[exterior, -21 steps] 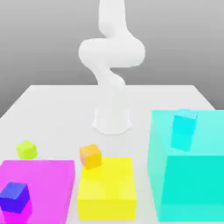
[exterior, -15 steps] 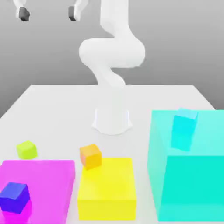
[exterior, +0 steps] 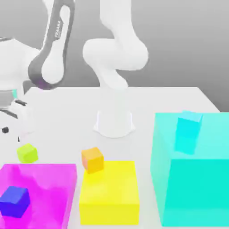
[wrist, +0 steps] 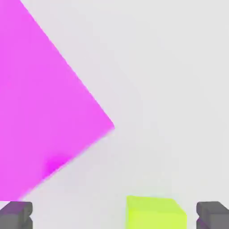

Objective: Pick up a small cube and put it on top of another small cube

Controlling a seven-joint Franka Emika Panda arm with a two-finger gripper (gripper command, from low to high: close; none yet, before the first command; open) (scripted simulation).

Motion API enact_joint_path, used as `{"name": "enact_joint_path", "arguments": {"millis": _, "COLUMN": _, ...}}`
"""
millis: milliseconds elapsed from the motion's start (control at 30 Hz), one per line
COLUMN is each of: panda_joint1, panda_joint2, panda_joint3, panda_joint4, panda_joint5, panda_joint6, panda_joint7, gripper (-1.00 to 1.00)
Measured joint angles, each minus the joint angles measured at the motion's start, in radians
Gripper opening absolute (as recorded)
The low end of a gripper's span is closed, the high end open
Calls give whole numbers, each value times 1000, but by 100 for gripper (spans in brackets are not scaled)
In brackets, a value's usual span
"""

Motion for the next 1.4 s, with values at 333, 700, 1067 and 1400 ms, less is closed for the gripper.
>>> {"name": "enact_joint_path", "arguments": {"millis": 333, "panda_joint1": -245, "panda_joint2": 243, "panda_joint3": 311, "panda_joint4": 50, "panda_joint5": 345, "panda_joint6": 168, "panda_joint7": -265, "gripper": -100}}
{"name": "enact_joint_path", "arguments": {"millis": 700, "panda_joint1": -103, "panda_joint2": 18, "panda_joint3": 98, "panda_joint4": 3, "panda_joint5": -12, "panda_joint6": 1, "panda_joint7": 11, "gripper": -100}}
{"name": "enact_joint_path", "arguments": {"millis": 1067, "panda_joint1": 109, "panda_joint2": 51, "panda_joint3": 212, "panda_joint4": 372, "panda_joint5": -67, "panda_joint6": -332, "panda_joint7": 319, "gripper": -100}}
{"name": "enact_joint_path", "arguments": {"millis": 1400, "panda_joint1": 188, "panda_joint2": 184, "panda_joint3": 288, "panda_joint4": 525, "panda_joint5": -31, "panda_joint6": -354, "panda_joint7": 420, "gripper": 100}}
